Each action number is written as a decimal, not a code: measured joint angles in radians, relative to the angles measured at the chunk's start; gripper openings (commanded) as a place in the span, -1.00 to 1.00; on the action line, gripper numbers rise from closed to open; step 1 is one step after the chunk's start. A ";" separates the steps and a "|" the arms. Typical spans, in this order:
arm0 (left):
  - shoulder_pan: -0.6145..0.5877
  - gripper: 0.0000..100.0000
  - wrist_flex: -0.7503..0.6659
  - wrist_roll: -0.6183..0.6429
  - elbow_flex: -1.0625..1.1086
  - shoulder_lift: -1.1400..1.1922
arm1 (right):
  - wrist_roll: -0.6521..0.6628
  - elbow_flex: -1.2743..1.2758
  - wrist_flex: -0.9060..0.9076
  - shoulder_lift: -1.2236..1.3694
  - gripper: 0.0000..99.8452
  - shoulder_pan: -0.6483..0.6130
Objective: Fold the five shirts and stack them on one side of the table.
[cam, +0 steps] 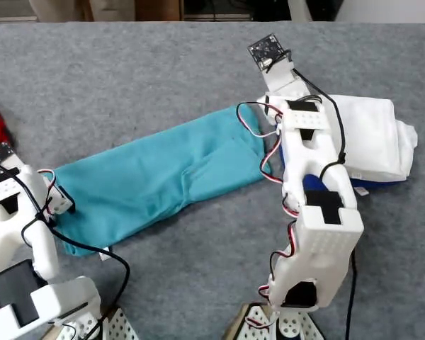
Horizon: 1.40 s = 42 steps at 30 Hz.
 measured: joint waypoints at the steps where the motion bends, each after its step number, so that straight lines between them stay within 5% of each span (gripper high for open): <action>1: 0.000 -0.66 -0.003 0.000 0.000 0.000 | 0.000 0.000 0.000 0.000 -0.99 0.000; 19: 0.003 -0.96 0.206 0.003 -0.367 0.419 | 0.000 0.000 0.000 0.000 -0.99 0.000; 34: 0.086 -0.96 0.226 0.035 -0.453 0.311 | 0.000 0.000 -0.003 0.000 -0.99 0.000; 42: 0.055 -0.96 0.354 0.035 -0.657 0.187 | -0.166 0.000 -0.063 0.000 -0.99 0.063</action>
